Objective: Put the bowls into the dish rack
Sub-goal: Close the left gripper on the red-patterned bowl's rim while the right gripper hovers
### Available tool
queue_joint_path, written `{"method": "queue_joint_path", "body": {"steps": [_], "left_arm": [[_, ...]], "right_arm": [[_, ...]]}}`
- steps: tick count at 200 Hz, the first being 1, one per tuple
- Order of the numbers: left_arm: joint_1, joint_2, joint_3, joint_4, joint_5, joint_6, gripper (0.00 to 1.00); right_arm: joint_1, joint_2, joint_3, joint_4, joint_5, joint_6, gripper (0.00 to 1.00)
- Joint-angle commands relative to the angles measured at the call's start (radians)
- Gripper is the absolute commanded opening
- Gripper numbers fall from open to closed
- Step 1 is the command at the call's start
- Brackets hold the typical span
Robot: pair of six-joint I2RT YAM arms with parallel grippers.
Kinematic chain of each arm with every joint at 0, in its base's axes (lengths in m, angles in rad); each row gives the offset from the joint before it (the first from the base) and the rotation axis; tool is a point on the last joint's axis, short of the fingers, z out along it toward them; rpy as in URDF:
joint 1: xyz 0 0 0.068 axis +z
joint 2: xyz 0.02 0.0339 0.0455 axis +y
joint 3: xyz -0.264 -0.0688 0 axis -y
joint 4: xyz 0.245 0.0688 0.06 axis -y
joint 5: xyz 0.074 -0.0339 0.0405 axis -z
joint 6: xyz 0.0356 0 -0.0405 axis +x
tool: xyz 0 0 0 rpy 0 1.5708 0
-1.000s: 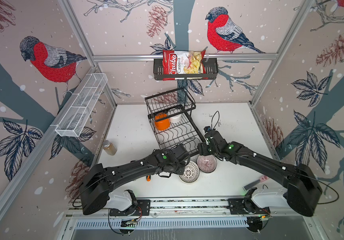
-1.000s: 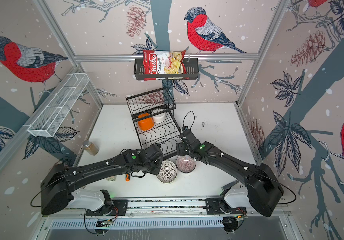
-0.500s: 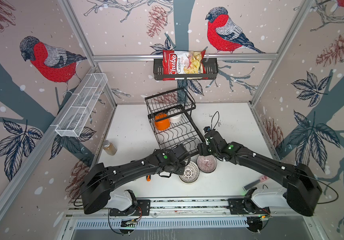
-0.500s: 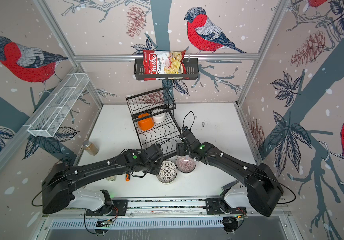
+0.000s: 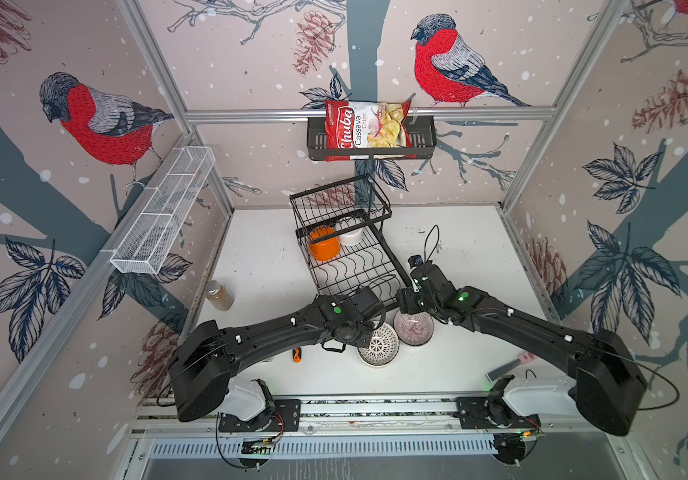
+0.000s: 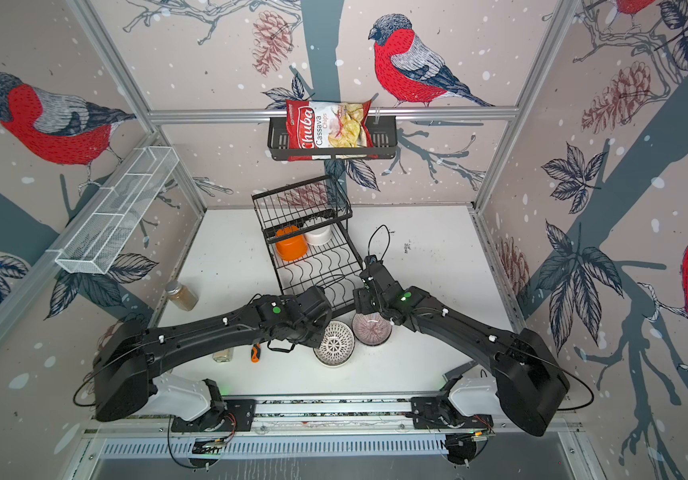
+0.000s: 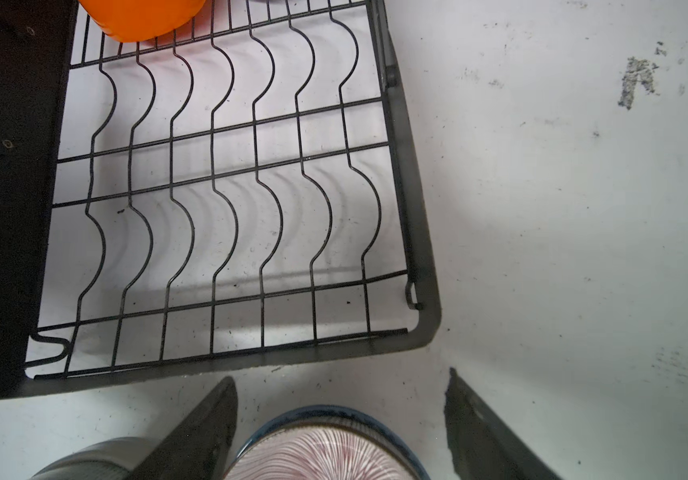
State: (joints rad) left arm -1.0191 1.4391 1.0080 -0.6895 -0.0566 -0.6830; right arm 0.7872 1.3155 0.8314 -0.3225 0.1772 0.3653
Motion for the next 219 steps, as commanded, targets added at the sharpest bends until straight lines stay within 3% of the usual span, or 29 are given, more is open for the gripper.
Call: {"method": "queue_joint_path", "body": {"steps": [1, 89, 202, 219], "left_arm": [[-0.002, 0.000, 0.022, -0.030, -0.025, -0.002, 0.23], [-0.009, 0.034, 0.072, -0.064, -0.035, 0.011, 0.24], [-0.019, 0.080, 0.107, -0.091, -0.060, 0.017, 0.00], [-0.019, 0.071, 0.107, -0.091, -0.067, 0.016, 0.00]], "right_arm": [[0.000, -0.001, -0.001, 0.028, 0.001, -0.010, 0.79], [0.000, 0.004, 0.000, 0.031, -0.004, -0.017, 0.79], [-0.002, -0.011, -0.013, 0.039, -0.012, -0.016, 0.78], [-0.002, -0.016, -0.014, 0.040, -0.012, -0.016, 0.78]]}}
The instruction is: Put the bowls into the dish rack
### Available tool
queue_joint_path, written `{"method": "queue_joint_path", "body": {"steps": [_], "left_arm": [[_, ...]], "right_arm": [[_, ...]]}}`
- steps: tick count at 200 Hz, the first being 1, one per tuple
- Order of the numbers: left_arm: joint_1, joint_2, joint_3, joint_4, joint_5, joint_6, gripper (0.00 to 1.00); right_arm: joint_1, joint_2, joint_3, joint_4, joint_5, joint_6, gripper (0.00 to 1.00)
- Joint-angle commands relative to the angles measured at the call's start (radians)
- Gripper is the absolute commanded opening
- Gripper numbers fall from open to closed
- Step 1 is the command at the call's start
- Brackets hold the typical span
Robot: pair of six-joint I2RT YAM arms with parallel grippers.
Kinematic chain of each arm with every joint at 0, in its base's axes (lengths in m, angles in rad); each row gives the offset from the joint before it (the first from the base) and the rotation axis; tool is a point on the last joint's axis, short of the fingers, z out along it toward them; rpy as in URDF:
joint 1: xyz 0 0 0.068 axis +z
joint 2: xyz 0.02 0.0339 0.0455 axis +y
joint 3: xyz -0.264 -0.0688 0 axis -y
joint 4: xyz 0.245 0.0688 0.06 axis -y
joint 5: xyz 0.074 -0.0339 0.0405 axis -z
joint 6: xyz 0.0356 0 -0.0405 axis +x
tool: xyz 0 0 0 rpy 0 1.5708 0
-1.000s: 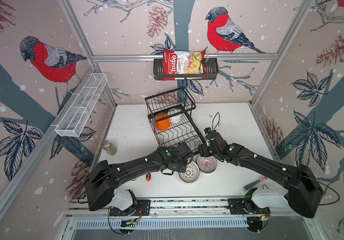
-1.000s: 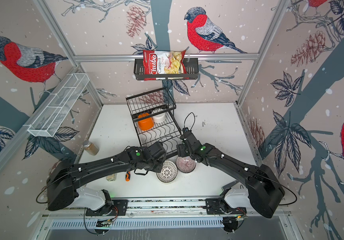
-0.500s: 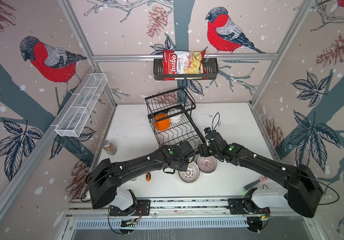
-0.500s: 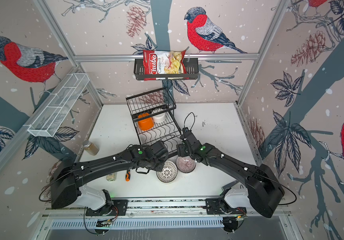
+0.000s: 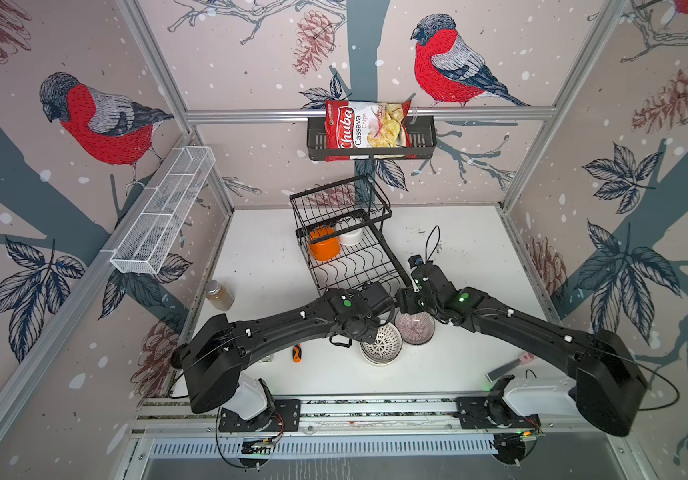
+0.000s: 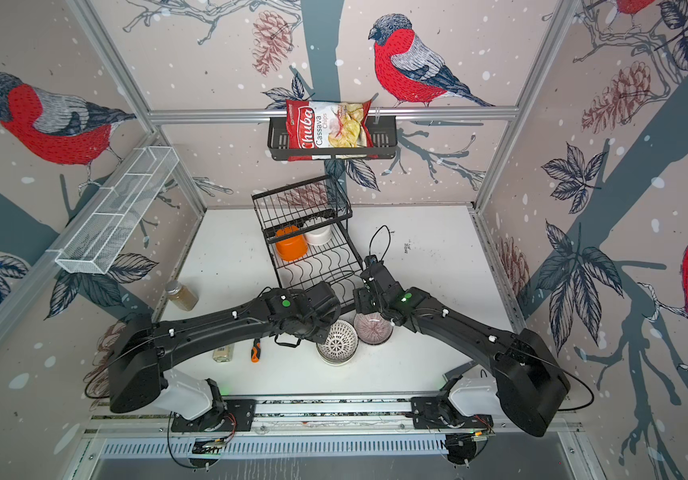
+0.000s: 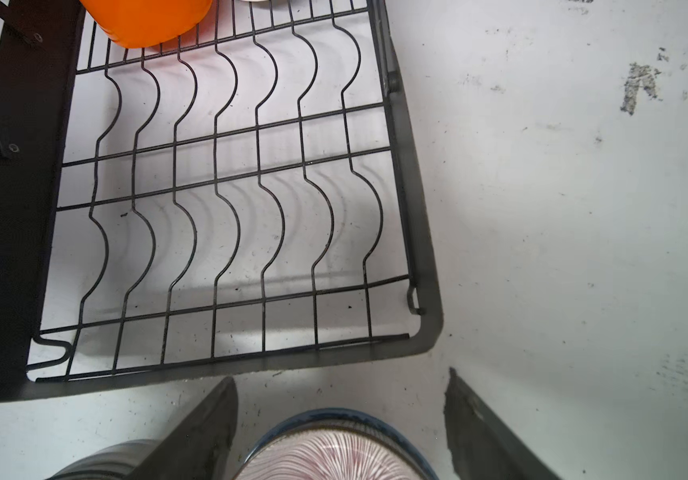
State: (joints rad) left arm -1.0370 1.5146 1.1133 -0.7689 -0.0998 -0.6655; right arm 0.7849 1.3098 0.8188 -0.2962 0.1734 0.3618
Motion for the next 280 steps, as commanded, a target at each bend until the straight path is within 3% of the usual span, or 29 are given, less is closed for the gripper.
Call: {"method": "queue_joint_path", "body": {"steps": [1, 96, 179, 280], "left_arm": [[-0.001, -0.006, 0.002, -0.012, -0.023, -0.003, 0.00], [-0.002, -0.130, -0.074, 0.110, -0.020, 0.006, 0.00], [-0.002, -0.190, -0.110, 0.188, -0.018, 0.000, 0.00], [-0.001, -0.211, -0.110, 0.214, -0.065, 0.004, 0.00]], "right_arm": [[0.001, -0.010, 0.000, 0.014, -0.008, -0.012, 0.78], [0.000, -0.015, -0.006, 0.013, -0.024, -0.007, 0.78], [-0.003, -0.107, 0.072, -0.119, -0.138, -0.002, 0.82], [0.069, -0.193, 0.132, -0.298, -0.181, 0.019, 0.68]]}}
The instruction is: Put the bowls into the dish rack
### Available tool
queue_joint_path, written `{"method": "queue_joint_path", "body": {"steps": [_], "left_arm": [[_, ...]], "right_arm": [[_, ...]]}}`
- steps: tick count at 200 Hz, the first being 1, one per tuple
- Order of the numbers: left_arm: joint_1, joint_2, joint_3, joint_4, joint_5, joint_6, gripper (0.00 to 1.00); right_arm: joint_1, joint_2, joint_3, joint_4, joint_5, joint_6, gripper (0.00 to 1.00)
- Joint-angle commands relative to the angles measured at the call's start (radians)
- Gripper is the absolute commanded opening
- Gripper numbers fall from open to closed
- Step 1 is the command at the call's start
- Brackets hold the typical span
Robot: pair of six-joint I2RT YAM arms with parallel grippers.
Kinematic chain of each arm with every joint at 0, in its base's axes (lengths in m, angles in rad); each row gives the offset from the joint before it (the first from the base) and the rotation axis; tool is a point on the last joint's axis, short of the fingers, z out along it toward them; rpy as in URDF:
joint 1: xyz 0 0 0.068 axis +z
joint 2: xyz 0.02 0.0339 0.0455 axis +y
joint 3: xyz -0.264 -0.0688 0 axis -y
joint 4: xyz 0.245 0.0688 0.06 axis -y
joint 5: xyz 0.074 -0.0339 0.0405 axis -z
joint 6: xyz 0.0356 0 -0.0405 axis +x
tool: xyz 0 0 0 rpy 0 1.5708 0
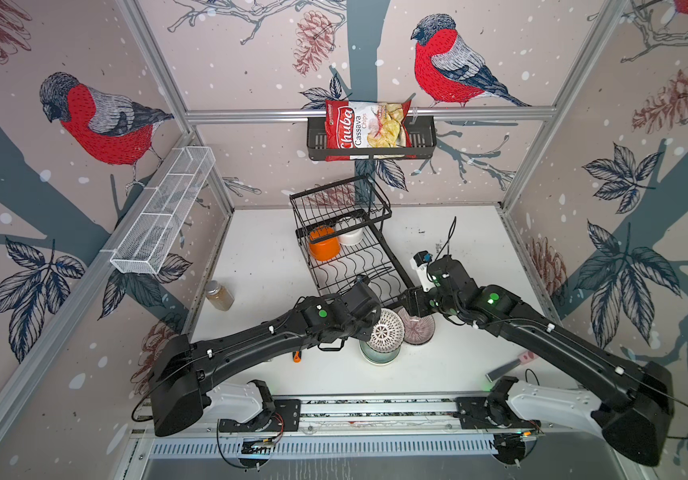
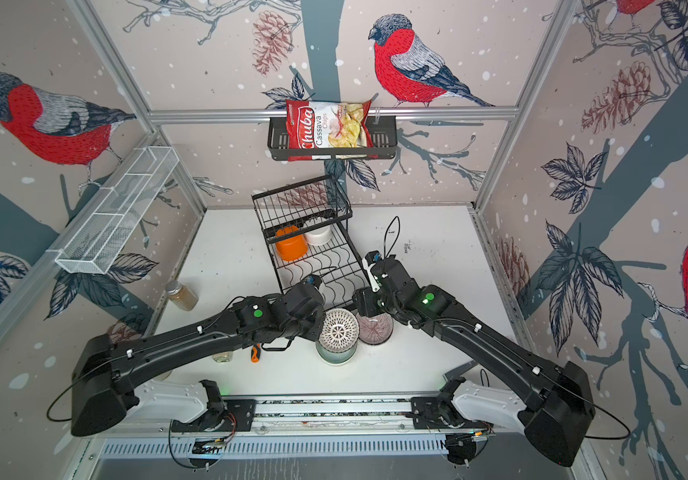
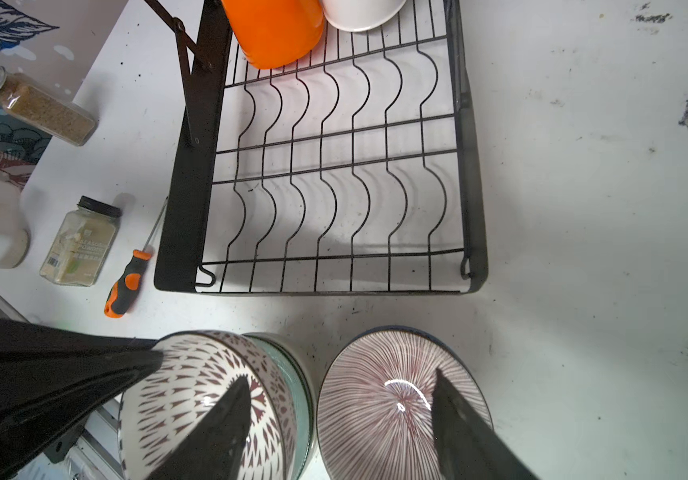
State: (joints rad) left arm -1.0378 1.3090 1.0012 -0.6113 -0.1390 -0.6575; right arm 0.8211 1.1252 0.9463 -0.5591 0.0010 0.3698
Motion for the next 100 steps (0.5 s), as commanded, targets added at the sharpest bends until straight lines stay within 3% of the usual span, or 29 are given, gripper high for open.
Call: {"method": "queue_joint_path", "body": {"steps": [1, 52, 100], "left_arm": [[0.000, -0.005, 0.002, 0.056, -0.025, -0.006, 0.00], [-0.001, -0.005, 0.004, 0.055, -0.018, 0.001, 0.00], [-0.001, -0.005, 0.002, 0.051, -0.014, 0.002, 0.00]], "right_arm": [[0.035, -0.009, 0.005, -0.036, -0.008, 0.012, 0.68], [0.101, 0.043, 0.022, -0.085, 0.034, 0.023, 0.64], [0.124, 0.073, 0.022, -0.101, 0.004, 0.012, 0.50]]}}
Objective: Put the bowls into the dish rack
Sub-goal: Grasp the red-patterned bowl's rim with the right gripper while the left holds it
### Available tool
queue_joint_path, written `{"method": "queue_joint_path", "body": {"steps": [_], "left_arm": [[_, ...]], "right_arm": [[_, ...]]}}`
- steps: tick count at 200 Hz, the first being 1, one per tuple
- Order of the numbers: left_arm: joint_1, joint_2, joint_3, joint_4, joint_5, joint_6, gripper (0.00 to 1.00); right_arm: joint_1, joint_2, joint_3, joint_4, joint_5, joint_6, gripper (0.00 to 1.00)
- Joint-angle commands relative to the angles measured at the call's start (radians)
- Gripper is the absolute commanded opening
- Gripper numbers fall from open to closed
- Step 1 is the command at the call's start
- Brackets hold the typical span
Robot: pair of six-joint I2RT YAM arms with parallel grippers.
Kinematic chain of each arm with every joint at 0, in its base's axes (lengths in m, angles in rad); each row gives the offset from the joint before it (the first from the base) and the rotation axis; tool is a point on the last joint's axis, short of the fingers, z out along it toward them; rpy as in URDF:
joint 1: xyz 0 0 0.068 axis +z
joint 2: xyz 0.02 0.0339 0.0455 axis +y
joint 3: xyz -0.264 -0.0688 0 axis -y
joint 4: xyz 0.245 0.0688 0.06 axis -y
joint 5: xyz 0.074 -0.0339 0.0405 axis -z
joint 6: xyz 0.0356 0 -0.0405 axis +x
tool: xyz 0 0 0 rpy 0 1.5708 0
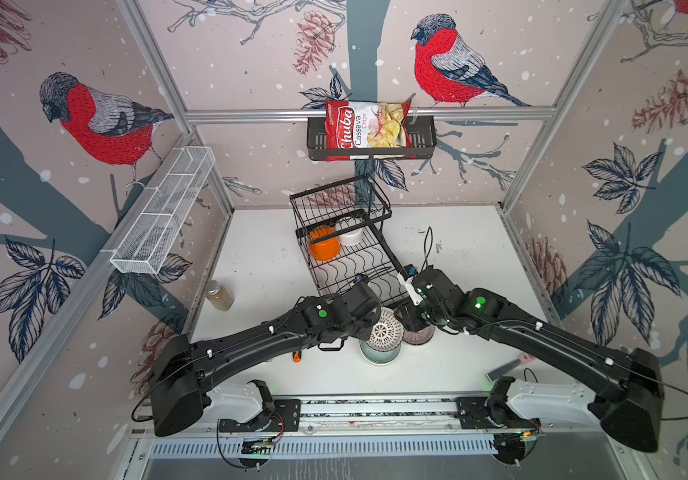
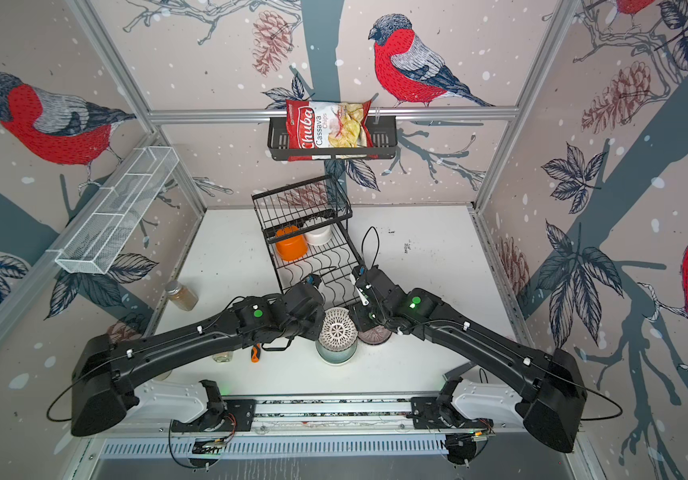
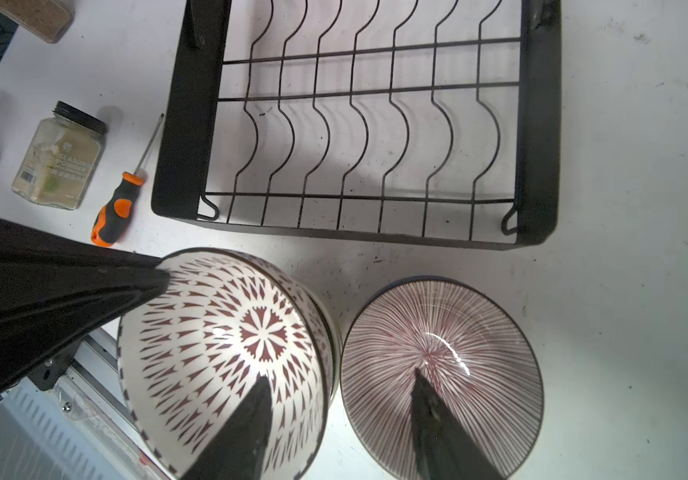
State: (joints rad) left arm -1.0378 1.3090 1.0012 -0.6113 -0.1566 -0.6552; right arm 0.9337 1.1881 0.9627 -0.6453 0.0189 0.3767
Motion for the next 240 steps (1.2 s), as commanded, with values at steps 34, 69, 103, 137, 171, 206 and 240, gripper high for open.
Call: {"method": "queue_joint_path", "body": {"steps": [34, 69, 103, 137, 171, 206, 240], "left_arm": [[-0.001, -0.007, 0.003, 0.057, 0.006, 0.002, 0.00], [0.000, -0.007, 0.007, 0.059, 0.006, 0.003, 0.00], [-0.001, -0.011, 0.005, 0.067, 0.011, 0.003, 0.00], [-0.001, -0.011, 0.007, 0.070, 0.012, 0.004, 0.00], [0.000, -0.011, 0.008, 0.073, 0.017, 0.008, 0.00], [-0.001, -0.016, 0.005, 0.073, 0.015, 0.009, 0.00], [0.000, -0.022, 0.002, 0.076, 0.012, 0.005, 0.00]], "right_arm": [[0.018, 0.021, -0.006, 0.007, -0.033, 0.002, 0.46], [0.018, 0.036, -0.015, 0.027, -0.063, -0.003, 0.43], [0.019, 0.057, -0.022, 0.047, -0.079, 0.000, 0.37], [0.023, 0.061, -0.024, 0.058, -0.078, 0.004, 0.33], [0.029, 0.099, -0.022, 0.065, -0.074, 0.010, 0.29], [0.032, 0.113, -0.021, 0.068, -0.072, 0.010, 0.24], [0.033, 0.123, -0.019, 0.071, -0.063, 0.010, 0.12]]}}
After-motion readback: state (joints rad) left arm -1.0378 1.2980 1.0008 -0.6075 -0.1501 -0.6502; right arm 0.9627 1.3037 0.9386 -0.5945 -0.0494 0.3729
